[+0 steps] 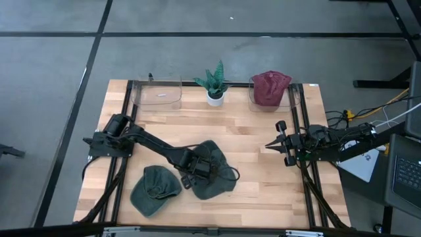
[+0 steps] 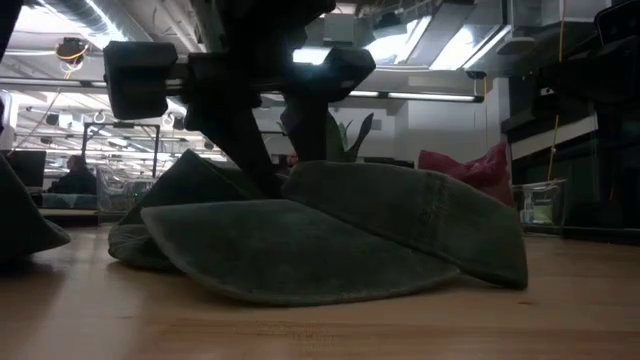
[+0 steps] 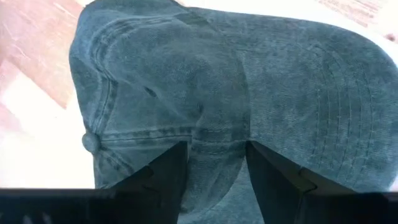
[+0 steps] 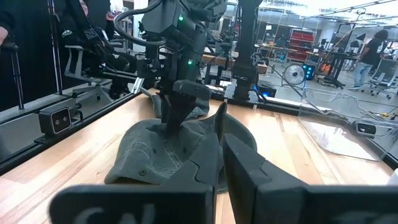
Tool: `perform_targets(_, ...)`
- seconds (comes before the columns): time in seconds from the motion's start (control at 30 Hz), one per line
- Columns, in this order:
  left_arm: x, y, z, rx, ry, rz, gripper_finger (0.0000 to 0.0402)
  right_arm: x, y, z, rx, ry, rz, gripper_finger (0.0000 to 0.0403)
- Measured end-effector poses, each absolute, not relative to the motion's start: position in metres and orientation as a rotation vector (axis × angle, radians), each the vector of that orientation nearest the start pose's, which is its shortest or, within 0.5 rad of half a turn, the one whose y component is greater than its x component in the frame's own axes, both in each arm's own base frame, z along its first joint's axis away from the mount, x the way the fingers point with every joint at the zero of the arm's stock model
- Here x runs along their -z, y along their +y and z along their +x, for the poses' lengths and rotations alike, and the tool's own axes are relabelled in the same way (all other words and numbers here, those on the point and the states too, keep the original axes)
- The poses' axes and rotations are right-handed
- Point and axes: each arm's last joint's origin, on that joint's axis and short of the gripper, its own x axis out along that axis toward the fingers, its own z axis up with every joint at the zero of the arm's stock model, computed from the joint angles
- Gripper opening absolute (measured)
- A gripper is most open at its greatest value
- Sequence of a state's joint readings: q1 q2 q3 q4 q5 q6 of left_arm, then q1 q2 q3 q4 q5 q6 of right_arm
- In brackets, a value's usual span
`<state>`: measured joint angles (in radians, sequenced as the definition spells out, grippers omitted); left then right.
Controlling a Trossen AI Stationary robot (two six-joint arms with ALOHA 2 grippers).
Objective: Pick & Place hat
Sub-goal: Put the right black cap into the left transparent bin
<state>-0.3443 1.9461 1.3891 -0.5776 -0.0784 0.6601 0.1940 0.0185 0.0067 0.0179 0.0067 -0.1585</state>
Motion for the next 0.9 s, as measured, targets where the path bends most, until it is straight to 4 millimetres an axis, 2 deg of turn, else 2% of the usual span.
perform_targets(0.33, -0.183, -0.133, 0.374, 0.574, 1.018, 0.770, 0.0053, -0.166, 0.019, 0.097, -0.186, -0.021, -0.157, 0.0026)
perform_targets(0.47, -0.190, -0.128, 0.375, 0.543, 1.010, 0.712, 0.0011, -0.166, 0.019, 0.097, -0.186, -0.021, -0.157, 0.0026)
perform_targets(0.7, -0.204, -0.120, 0.372, 0.527, 0.998, 0.616, 0.0005, -0.166, 0.019, 0.097, -0.186, -0.021, -0.157, 0.0026)
perform_targets(0.9, -0.226, -0.114, 0.366, 0.473, 0.964, 0.551, 0.0004, -0.166, 0.019, 0.097, -0.187, -0.021, -0.157, 0.0026)
